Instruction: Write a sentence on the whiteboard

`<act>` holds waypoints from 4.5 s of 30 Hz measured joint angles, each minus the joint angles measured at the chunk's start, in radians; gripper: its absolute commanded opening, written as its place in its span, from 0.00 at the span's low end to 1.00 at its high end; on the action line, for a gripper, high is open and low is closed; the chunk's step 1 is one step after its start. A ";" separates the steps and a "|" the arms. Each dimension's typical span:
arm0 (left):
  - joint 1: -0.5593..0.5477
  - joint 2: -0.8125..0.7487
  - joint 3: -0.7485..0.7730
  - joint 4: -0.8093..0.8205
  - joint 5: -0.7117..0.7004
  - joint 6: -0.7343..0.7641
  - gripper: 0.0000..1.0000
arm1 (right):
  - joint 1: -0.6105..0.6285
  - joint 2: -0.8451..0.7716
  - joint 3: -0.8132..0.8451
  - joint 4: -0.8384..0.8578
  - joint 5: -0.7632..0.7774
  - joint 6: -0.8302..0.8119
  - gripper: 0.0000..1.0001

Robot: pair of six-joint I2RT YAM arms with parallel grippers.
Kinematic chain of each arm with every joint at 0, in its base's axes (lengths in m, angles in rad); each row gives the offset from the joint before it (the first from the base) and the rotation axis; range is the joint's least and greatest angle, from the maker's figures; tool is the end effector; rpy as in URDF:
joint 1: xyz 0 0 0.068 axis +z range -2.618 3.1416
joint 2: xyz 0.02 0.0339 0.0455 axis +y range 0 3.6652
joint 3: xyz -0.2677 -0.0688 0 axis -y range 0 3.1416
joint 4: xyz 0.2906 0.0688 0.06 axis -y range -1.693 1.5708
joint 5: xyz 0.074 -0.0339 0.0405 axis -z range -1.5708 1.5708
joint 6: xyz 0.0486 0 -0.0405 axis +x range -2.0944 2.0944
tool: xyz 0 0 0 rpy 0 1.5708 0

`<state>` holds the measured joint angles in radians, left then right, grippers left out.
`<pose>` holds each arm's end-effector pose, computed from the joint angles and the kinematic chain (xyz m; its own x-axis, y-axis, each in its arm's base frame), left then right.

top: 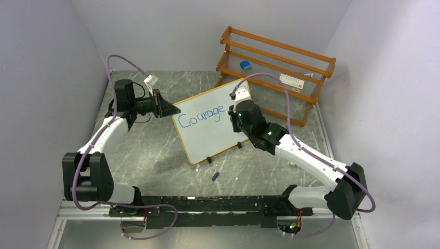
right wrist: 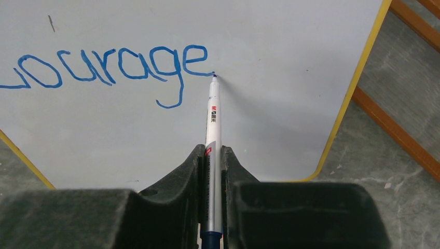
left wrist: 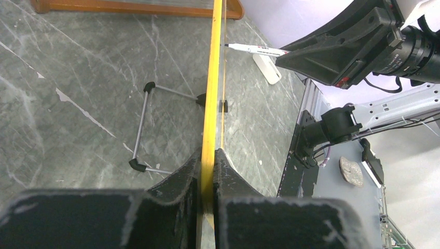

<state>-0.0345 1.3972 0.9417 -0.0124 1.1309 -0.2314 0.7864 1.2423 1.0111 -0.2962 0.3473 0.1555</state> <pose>0.3439 -0.0559 0.2605 -0.6272 -0.0761 -0.7751 0.6965 0.3907 -0.6019 0.2474 0.2245 0.2985 -0.4221 -0.2168 -0.8802 -0.3972 0.9170 -0.0354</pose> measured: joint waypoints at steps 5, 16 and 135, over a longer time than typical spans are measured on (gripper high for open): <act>0.000 0.000 0.000 -0.002 0.000 0.001 0.05 | 0.000 -0.035 -0.008 -0.001 -0.003 -0.004 0.00; 0.000 0.000 0.000 -0.002 0.000 0.001 0.05 | -0.073 -0.066 -0.027 -0.001 -0.004 -0.005 0.00; -0.002 0.000 0.008 -0.019 -0.002 0.011 0.05 | -0.138 -0.036 -0.041 0.042 -0.109 0.003 0.00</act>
<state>-0.0364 1.3975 0.9493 -0.0311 1.1294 -0.2207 0.6487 1.2064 0.9703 -0.2543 0.2382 0.1589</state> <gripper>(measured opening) 0.121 0.153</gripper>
